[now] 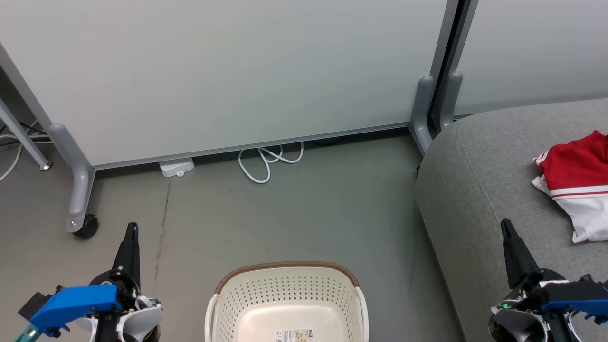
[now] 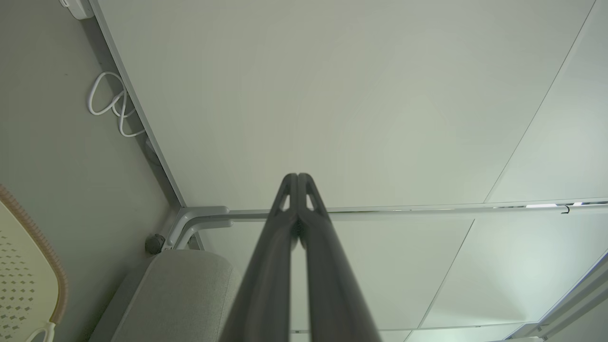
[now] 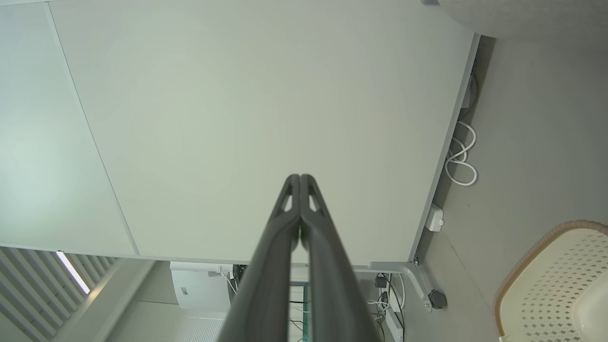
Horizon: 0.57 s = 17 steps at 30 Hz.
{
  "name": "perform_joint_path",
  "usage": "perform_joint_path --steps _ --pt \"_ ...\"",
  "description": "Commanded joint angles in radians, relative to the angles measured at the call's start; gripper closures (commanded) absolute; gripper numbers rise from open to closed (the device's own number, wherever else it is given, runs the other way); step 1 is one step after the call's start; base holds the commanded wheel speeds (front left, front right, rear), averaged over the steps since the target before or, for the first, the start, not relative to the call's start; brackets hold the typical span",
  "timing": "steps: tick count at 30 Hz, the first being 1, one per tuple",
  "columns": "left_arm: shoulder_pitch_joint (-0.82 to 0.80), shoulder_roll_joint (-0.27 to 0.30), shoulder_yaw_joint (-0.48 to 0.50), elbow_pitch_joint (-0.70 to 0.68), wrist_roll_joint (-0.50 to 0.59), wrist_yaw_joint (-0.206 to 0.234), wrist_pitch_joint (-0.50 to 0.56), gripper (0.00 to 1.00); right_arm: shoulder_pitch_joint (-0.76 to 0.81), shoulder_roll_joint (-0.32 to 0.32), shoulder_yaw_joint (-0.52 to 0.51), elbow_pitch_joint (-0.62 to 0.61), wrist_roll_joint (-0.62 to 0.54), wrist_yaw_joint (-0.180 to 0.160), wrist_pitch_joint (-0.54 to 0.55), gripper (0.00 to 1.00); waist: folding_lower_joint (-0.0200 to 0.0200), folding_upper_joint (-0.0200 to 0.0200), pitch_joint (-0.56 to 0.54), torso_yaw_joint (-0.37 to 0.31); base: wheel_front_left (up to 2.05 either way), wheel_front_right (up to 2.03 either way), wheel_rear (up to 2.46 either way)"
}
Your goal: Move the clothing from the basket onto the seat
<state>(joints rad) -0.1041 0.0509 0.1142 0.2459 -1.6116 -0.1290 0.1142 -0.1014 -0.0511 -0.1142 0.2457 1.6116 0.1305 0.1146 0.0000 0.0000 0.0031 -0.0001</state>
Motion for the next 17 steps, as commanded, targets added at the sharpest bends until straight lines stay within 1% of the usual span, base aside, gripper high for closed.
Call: perform_joint_path --steps 1,17 --pt "-0.010 -0.001 0.002 -0.004 -0.002 -0.003 0.003 1.00 -0.014 0.002 -0.001 -0.003 0.003 0.000 0.002 1.00 0.0000 0.0000 0.000 0.000 0.00 0.00 0.00" --pt "-0.010 -0.001 0.002 -0.004 -0.003 -0.003 0.003 1.00 -0.013 0.002 -0.001 -0.003 0.003 0.000 0.001 1.00 0.0000 0.0000 0.000 0.000 0.00 0.00 0.00"
